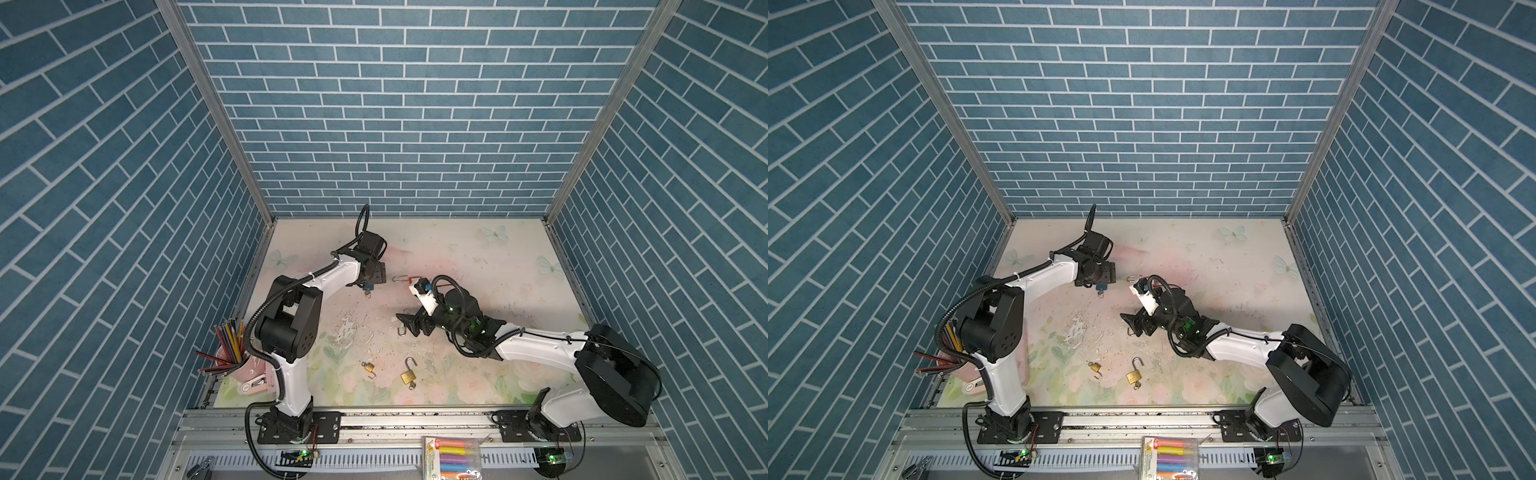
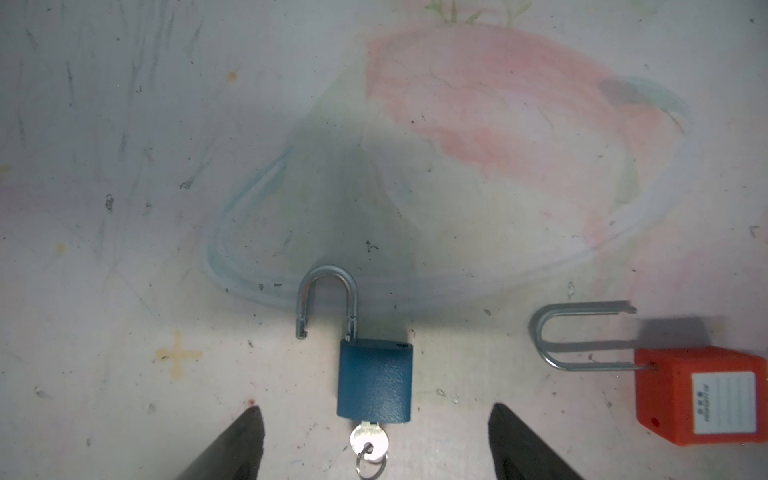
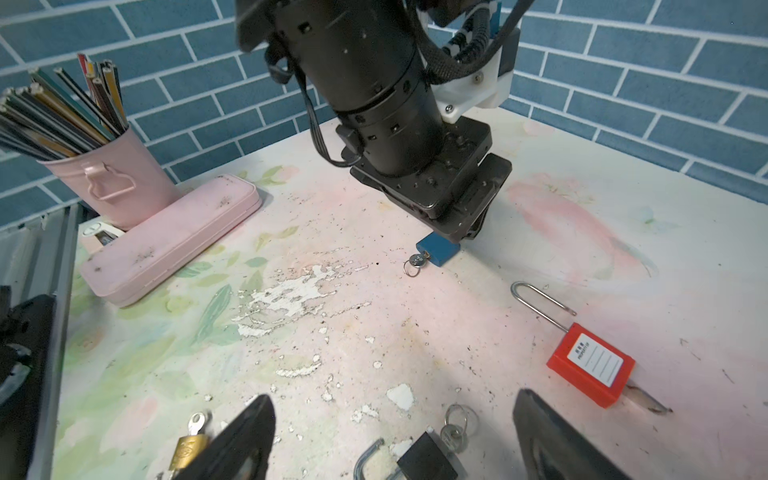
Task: Lock with the key
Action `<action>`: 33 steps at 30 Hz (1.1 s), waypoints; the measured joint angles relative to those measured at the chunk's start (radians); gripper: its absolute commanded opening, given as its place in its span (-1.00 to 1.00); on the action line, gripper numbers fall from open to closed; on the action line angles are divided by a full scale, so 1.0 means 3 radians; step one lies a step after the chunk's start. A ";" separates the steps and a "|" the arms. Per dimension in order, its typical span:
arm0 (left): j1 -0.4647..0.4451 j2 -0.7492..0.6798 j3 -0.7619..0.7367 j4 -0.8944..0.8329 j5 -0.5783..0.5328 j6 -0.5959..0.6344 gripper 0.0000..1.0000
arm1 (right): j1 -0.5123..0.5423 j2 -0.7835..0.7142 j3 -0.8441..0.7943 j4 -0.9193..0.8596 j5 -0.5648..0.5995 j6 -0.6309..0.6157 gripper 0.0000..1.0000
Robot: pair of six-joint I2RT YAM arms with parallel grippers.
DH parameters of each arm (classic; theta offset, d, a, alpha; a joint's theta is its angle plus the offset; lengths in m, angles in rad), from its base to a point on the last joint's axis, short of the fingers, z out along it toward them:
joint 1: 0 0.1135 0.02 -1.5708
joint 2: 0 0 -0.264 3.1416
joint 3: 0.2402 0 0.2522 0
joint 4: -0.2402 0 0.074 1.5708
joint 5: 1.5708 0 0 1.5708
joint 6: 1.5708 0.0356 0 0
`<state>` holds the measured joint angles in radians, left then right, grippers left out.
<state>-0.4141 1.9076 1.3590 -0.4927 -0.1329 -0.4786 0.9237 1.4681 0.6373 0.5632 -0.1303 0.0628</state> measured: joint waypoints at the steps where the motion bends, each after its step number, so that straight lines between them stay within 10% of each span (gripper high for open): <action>1: 0.0023 0.0018 0.0000 0.0011 0.0001 0.0015 0.71 | 0.0028 0.0027 -0.0022 0.0028 0.0042 -0.0060 0.79; 33: 0.0019 0.0446 0.0109 0.0090 0.0070 0.0223 0.31 | 0.0191 0.0187 -0.0019 0.0169 0.0519 -0.0492 0.77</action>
<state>-0.4084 2.0415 1.3918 -0.4656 -0.1120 -0.4118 0.9810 1.5242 0.6315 0.6140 0.0254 -0.0849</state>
